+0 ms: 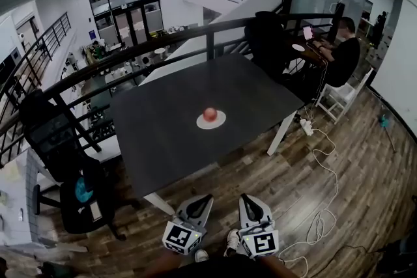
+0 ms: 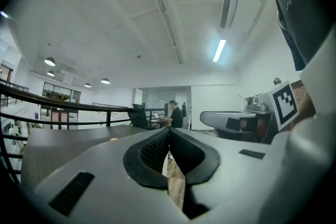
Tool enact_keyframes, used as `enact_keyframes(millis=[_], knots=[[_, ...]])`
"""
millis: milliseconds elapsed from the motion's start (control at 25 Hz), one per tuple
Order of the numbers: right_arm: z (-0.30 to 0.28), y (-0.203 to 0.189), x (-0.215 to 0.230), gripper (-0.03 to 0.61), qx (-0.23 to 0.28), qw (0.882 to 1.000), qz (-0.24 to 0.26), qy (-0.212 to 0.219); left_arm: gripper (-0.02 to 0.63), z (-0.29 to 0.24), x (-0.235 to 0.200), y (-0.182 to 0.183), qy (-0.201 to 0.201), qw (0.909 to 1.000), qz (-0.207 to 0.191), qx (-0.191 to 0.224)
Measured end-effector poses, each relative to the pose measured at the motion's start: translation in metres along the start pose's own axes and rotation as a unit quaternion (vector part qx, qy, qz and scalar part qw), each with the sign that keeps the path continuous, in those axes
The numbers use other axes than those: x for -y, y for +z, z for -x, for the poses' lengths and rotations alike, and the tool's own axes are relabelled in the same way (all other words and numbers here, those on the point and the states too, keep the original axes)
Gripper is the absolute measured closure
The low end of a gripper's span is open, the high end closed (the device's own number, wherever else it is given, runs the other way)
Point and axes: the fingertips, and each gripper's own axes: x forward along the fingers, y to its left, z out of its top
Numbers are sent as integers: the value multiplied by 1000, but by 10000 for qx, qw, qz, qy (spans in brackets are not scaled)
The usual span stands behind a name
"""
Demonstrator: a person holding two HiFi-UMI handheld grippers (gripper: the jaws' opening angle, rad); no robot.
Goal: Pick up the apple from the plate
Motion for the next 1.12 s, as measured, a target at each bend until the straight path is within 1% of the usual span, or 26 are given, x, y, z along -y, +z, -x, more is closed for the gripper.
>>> enact_keyframes(millis=[160,240,360,440,720,840,1000,1120], knots=[[-23,-13,34,554,-360,9993,-61,17,591,-31,-8,3,143,9999,-11,-18],[-36,-17,51,554,-419,9991,-100,43,591,-46,-15,3,209,9998,-42,-19],[-55,-17,72,554,-290,9994,11,192,591,-73,-24,1,289,9995,-73,-45],[-63,-21,86,554,-294,9991,18,290,591,-92,-23,-3,335,9994,-47,-91],[-83,-34,118,554,-322,9976,-166,598,591,-133,-21,-4,455,9988,-118,-167],[-94,-30,126,554,-273,9963,-344,744,591,-147,-20,-5,459,9986,-152,-209],[-113,-27,134,554,-215,9957,-170,883,591,-164,-28,-7,484,9984,-186,-208],[-127,-22,140,554,66,9964,-72,842,591,-179,-37,-10,482,9985,-156,-230]])
